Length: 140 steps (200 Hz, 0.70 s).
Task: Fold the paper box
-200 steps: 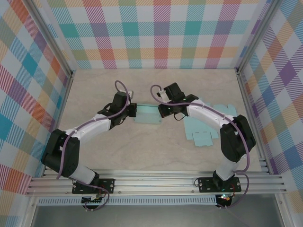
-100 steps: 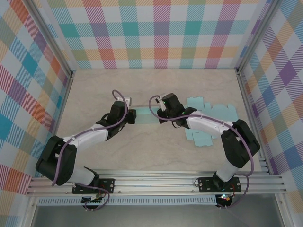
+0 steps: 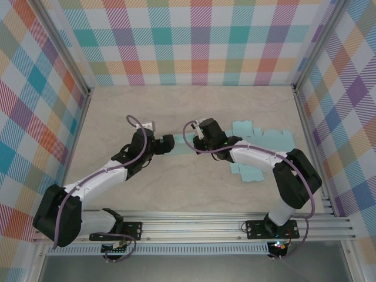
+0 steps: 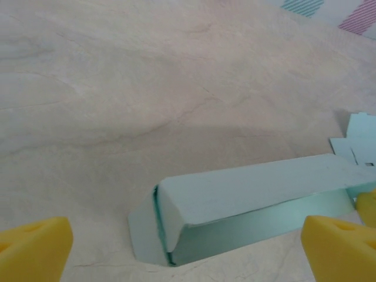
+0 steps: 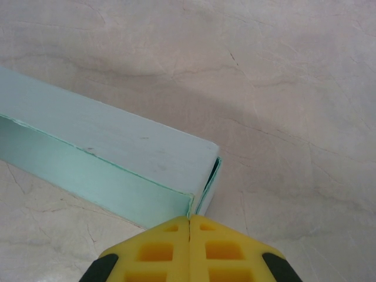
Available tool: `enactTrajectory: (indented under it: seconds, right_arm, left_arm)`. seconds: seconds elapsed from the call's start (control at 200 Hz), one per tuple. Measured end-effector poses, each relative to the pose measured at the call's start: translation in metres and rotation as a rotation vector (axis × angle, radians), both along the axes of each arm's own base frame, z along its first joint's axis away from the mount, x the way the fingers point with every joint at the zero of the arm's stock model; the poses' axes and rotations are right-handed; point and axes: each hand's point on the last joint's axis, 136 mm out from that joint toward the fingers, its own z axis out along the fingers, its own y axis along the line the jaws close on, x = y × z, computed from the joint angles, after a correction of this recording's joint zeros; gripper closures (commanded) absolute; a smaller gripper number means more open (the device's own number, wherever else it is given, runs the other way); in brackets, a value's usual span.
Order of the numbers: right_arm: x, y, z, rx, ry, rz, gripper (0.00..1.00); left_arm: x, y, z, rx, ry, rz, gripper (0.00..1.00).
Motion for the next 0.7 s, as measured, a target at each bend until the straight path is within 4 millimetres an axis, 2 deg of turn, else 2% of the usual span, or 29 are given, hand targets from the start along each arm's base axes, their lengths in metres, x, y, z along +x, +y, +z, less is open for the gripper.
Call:
enactTrajectory:
  seconds: [0.23,0.28,0.41,0.51,0.555,0.6,0.7]
  right_arm:
    - [-0.002,0.002,0.0,-0.004,-0.003,0.003,1.0]
    - [-0.002,0.002,0.0,-0.004,-0.004,0.004,1.0]
    - [-0.002,0.003,0.0,-0.006,-0.005,0.004,1.0]
    - [-0.003,0.002,0.0,-0.007,-0.003,0.003,1.0]
    - [-0.003,0.002,0.0,-0.006,-0.002,0.002,0.94]
    - [-0.003,0.002,0.0,-0.005,0.0,0.0,0.83]
    - [-0.007,0.0,0.0,0.004,0.019,-0.01,0.71]
  left_arm:
    - [0.006,0.003,0.001,-0.044,0.055,0.085,0.09]
    - [0.01,0.001,-0.004,-0.044,0.071,0.09,0.1]
    - [0.017,-0.005,-0.024,-0.037,0.122,0.1,0.22]
    - [0.024,-0.01,-0.025,-0.057,0.11,0.098,0.27]
    - [0.026,-0.012,-0.026,-0.065,0.106,0.098,0.28]
    - [0.028,-0.013,-0.028,-0.076,0.099,0.1,0.29]
    - [0.028,-0.014,-0.033,-0.097,0.088,0.103,0.35]
